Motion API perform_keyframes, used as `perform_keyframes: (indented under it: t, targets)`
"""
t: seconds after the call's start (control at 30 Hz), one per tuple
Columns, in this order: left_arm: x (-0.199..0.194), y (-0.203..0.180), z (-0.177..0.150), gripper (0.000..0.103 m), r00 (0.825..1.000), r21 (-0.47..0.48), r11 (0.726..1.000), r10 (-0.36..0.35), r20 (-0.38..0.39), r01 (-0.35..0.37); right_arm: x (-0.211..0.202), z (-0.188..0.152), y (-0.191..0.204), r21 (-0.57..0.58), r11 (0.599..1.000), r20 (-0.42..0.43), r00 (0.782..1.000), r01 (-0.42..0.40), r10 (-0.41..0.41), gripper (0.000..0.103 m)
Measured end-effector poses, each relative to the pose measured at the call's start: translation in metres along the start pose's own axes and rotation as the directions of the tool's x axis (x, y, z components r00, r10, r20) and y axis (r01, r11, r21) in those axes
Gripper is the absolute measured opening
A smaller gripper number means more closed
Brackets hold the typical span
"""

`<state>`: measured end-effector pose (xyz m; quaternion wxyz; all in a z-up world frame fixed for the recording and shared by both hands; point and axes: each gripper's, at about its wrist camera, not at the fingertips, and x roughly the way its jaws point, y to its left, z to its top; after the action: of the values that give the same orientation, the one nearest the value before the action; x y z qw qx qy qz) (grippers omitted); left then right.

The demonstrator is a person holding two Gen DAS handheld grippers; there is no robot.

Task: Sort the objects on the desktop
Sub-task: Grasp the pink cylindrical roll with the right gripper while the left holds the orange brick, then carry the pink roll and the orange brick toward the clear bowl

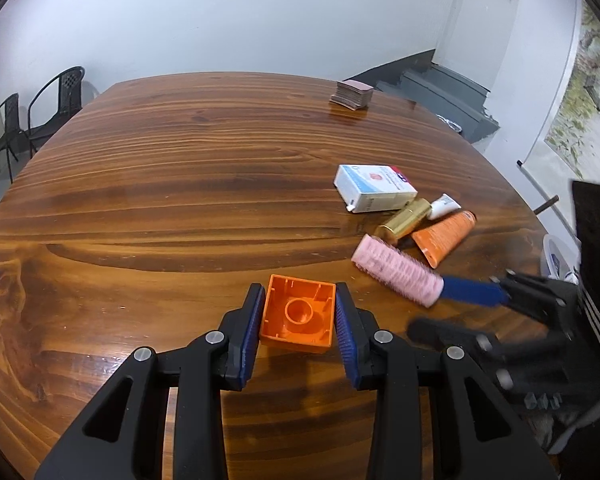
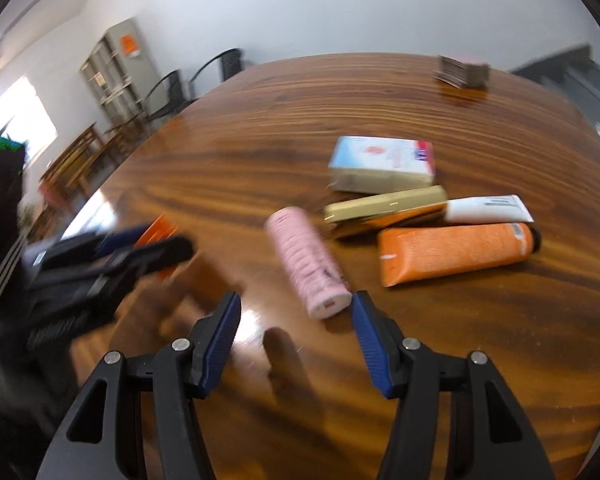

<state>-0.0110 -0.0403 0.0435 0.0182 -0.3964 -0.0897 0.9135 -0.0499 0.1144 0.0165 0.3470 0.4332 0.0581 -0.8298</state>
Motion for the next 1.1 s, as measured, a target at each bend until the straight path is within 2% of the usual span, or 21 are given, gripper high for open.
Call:
perform_keyframes:
  t: [0.17, 0.27, 0.43, 0.53, 0.63, 0.7, 0.77, 0.9, 1.1]
  targets:
    - [0.001, -0.004, -0.001, 0.038, 1.0, 0.014, 1.0, -0.004, -0.005, 0.004, 0.001, 0.007, 0.0, -0.008, 0.997, 0.031, 0.997, 0.076, -0.076, 0.062]
    - [-0.001, -0.005, -0.001, 0.038, 1.0, 0.016, 1.0, -0.002, 0.003, 0.002, 0.011, 0.014, -0.002, -0.002, 0.997, 0.013, 0.997, 0.075, -0.075, 0.062]
    - [-0.009, -0.001, 0.001, 0.038, 1.0, 0.003, 1.0, 0.009, 0.029, -0.009, 0.03, 0.022, 0.007, -0.061, 0.995, -0.009, 0.997, 0.082, -0.083, 0.061]
    - [-0.011, -0.001, 0.002, 0.038, 0.999, 0.005, 1.0, 0.008, 0.035, -0.008, 0.038, 0.025, 0.016, -0.093, 0.991, -0.016, 0.995, 0.092, -0.094, 0.055]
    - [-0.011, -0.003, 0.002, 0.038, 0.999, 0.006, 1.0, 0.001, 0.033, -0.001, 0.041, 0.024, 0.026, -0.127, 0.983, -0.009, 0.99, 0.136, -0.138, 0.044]
    - [-0.014, -0.005, 0.002, 0.038, 0.999, 0.014, 1.0, -0.007, 0.039, 0.006, 0.041, 0.022, 0.03, -0.145, 0.976, -0.004, 0.986, 0.163, -0.165, 0.033]
    - [-0.015, -0.008, 0.002, 0.038, 0.999, 0.022, 1.0, -0.011, 0.044, 0.01, 0.039, 0.021, 0.03, -0.134, 0.976, -0.002, 0.985, 0.171, -0.173, 0.033]
    - [-0.017, -0.009, 0.002, 0.038, 0.999, 0.02, 1.0, -0.013, 0.049, 0.012, 0.033, 0.021, 0.022, -0.075, 0.986, -0.001, 0.988, 0.151, -0.151, 0.032]
    - [-0.02, -0.01, 0.001, 0.038, 0.998, 0.015, 1.0, -0.019, 0.055, 0.018, 0.007, 0.021, 0.018, -0.001, 0.995, 0.046, 0.994, 0.096, -0.096, 0.032]
